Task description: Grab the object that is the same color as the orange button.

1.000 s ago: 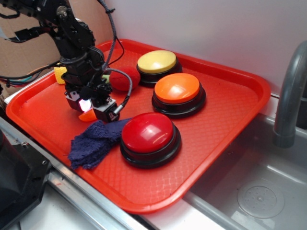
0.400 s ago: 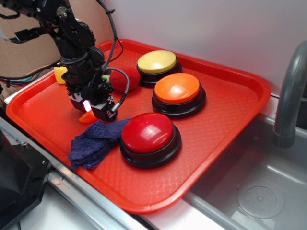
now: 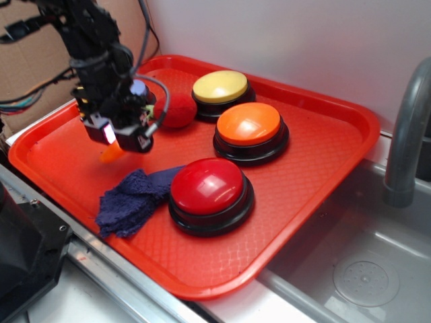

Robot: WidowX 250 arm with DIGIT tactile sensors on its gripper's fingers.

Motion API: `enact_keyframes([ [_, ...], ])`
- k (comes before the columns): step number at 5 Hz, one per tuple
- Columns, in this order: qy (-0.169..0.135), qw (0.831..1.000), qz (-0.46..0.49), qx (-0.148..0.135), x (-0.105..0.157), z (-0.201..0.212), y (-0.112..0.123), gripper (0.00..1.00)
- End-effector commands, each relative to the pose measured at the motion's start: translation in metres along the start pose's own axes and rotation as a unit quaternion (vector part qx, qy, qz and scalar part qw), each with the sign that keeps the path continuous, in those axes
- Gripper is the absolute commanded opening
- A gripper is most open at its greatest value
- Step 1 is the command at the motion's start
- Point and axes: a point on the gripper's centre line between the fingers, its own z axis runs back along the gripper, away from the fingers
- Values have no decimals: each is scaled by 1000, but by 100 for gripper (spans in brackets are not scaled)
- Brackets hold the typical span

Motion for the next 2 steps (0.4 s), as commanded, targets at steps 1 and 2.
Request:
enact_keyframes([
  [1, -37, 999, 2, 11, 8, 69, -15, 0],
  [2, -19, 1000, 2, -8, 9, 99, -21, 0],
])
